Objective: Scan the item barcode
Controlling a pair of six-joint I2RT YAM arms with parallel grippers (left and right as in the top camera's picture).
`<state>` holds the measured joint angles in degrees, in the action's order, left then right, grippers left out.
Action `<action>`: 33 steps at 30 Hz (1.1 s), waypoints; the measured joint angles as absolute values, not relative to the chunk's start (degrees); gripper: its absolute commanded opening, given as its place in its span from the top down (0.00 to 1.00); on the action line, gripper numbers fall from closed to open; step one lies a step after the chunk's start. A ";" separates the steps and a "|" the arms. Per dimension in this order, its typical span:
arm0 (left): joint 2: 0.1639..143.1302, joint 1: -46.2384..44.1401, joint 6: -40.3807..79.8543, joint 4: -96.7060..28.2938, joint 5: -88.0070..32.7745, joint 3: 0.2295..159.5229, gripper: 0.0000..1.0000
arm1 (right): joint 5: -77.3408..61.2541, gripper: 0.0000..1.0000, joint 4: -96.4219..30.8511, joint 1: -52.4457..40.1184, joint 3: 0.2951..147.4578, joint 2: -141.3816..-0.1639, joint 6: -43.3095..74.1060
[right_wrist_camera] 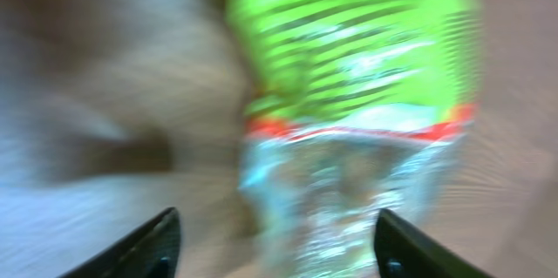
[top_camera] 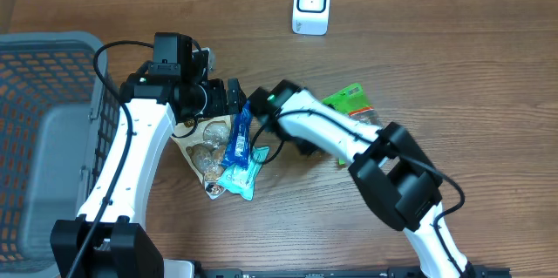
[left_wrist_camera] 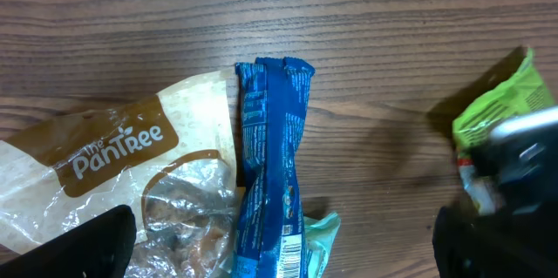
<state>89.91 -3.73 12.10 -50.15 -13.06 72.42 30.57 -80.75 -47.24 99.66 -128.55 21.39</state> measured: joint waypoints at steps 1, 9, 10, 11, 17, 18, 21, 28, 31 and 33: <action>89.91 -3.73 11.90 -50.28 -12.73 72.42 0.00 | 26.85 0.25 -81.08 -48.05 100.16 -128.55 21.96; 89.91 -3.40 11.90 -49.23 -12.88 72.40 0.00 | 14.35 0.27 -81.56 -42.83 111.61 -127.50 23.92; 89.91 -3.40 11.90 -49.08 -12.88 72.40 0.00 | 12.97 0.28 -81.58 -41.36 113.10 -126.76 23.73; 89.91 -3.40 11.90 -49.01 -12.86 72.40 0.00 | 11.35 0.27 -81.52 -39.38 114.58 -125.71 22.83; 89.91 -3.40 11.90 -49.01 -11.46 72.40 0.00 | 2.81 0.28 -80.99 -25.08 117.38 -120.07 14.13; 89.91 -3.40 11.90 -49.04 -10.79 72.40 0.01 | 1.26 0.27 -80.60 -22.57 117.32 -119.94 12.19; 89.91 -3.40 11.90 -49.01 -9.28 72.40 0.00 | -3.57 0.27 -77.38 -15.53 115.11 -119.94 7.55; 89.91 -3.40 11.90 -48.97 -7.86 72.40 0.00 | -20.45 0.30 -66.85 -2.50 101.97 -119.96 -1.72; 89.91 -3.40 11.90 -48.86 -7.79 72.40 0.00 | -25.85 0.31 -62.83 0.69 94.89 -120.16 -5.93; 89.91 -3.40 11.90 -48.88 -7.77 72.40 0.00 | -27.46 0.32 -60.27 0.71 91.05 -120.16 -7.55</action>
